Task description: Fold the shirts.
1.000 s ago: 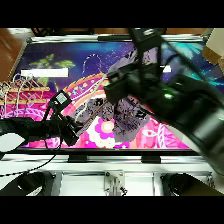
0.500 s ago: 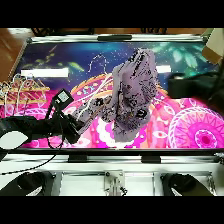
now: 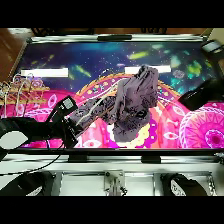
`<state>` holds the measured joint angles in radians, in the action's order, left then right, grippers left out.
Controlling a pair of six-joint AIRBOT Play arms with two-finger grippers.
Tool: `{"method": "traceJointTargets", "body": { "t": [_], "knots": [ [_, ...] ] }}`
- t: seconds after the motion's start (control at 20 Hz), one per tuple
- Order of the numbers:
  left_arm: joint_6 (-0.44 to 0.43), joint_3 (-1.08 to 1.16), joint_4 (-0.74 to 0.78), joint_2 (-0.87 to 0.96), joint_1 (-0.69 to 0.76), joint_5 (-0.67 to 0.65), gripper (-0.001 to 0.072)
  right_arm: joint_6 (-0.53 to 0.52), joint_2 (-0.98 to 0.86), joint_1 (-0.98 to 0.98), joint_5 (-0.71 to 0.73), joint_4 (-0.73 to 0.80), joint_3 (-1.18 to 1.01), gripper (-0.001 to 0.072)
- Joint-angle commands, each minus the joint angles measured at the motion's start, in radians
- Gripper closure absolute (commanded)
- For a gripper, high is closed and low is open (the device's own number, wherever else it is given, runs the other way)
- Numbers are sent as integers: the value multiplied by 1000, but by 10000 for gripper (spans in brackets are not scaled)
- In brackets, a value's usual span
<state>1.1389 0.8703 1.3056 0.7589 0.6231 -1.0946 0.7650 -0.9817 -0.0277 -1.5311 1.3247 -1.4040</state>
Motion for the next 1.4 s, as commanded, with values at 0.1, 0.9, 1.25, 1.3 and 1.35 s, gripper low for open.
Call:
{"method": "traceJointTargets", "body": {
  "t": [0.1,0.9,1.25,1.3,1.35],
  "knots": [
    [-47,-1,0,2,0,-54,648,-481,-82,156,31,105,0,84],
    [-98,-15,1,34,0,-112,647,-576,-170,181,185,-108,0,85],
    [-98,-15,-4,28,1,-109,647,-586,-267,262,168,-69,0,84],
    [-98,-15,-5,25,1,-100,647,-586,-280,262,165,-85,0,84],
    [-98,-15,-5,24,0,-87,648,-586,-289,262,161,-98,0,85]
  ]
}}
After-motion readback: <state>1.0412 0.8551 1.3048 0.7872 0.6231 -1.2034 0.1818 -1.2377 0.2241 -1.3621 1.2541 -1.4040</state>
